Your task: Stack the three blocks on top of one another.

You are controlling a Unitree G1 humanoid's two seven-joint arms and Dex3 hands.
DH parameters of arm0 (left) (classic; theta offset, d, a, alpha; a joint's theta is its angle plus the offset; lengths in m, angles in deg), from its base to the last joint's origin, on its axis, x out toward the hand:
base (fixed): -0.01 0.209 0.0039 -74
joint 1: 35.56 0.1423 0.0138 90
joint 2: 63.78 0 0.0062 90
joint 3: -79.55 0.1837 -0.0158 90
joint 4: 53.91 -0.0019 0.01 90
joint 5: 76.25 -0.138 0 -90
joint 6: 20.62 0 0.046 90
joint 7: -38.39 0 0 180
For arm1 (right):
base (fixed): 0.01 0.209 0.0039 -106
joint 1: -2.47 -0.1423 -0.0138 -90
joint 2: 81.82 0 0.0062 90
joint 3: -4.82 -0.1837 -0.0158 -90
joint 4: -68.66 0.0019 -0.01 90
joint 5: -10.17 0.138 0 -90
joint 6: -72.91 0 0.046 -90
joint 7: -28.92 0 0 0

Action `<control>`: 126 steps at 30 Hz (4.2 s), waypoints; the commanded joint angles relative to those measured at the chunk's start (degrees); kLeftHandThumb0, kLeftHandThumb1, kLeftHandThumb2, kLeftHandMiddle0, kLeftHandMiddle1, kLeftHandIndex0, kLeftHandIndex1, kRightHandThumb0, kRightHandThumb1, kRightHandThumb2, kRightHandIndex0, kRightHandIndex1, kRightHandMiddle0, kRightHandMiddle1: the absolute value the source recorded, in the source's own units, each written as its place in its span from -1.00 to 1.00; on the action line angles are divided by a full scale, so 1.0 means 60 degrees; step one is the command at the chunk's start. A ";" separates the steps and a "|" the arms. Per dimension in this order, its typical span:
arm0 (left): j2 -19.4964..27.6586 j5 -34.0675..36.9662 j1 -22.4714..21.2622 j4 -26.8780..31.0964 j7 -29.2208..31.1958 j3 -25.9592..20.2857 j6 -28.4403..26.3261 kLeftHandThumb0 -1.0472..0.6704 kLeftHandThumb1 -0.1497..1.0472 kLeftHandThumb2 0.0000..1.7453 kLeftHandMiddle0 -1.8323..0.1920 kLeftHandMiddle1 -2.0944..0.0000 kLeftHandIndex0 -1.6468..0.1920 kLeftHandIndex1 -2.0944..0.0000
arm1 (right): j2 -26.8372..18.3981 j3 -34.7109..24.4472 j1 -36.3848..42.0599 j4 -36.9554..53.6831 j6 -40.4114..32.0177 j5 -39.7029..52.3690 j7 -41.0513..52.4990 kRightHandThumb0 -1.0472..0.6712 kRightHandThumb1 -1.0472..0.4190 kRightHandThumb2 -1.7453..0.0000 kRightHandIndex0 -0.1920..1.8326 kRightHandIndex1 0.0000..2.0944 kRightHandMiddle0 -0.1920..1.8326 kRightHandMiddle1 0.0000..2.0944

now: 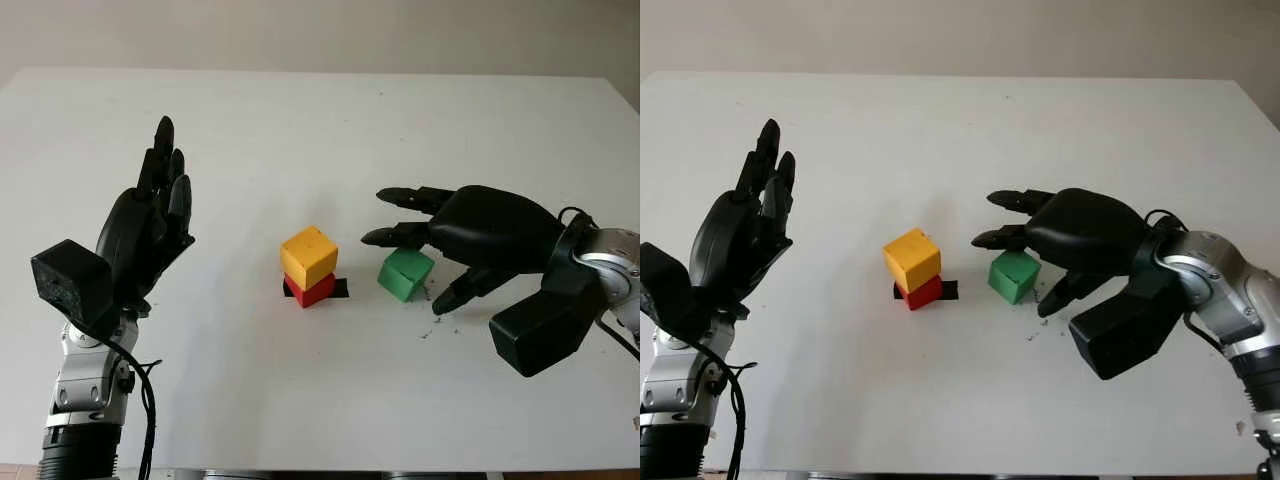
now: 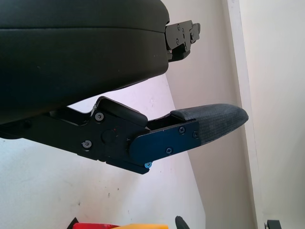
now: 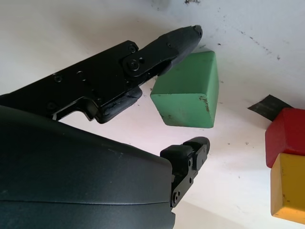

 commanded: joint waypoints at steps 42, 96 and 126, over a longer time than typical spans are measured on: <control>-0.0025 -0.0348 0.0140 0.0286 -0.0169 0.0198 0.0084 -0.68 1.00 -0.24 1.00 1.00 1.00 1.00 | 0.0166 0.0162 -0.2817 -0.1720 -0.0449 0.1071 0.0867 -0.29 -0.86 0.94 -0.49 -0.95 -0.35 0.16; -0.0465 -0.0633 0.0137 0.0209 -0.0534 0.0482 0.0090 -0.76 1.00 -0.14 1.00 1.00 1.00 1.00 | 0.3207 0.1591 -0.5460 0.1470 -0.6963 0.2167 0.5300 -0.24 -0.86 0.94 -0.49 -0.94 -0.53 0.64; -0.0502 -0.0752 0.0223 0.0247 -0.0591 0.0471 0.0093 -0.77 1.00 -0.12 1.00 1.00 1.00 1.00 | 0.3176 0.1619 -0.5426 0.1719 -0.7444 0.2336 0.6141 -0.24 -0.85 0.94 -0.55 -0.96 -0.46 0.62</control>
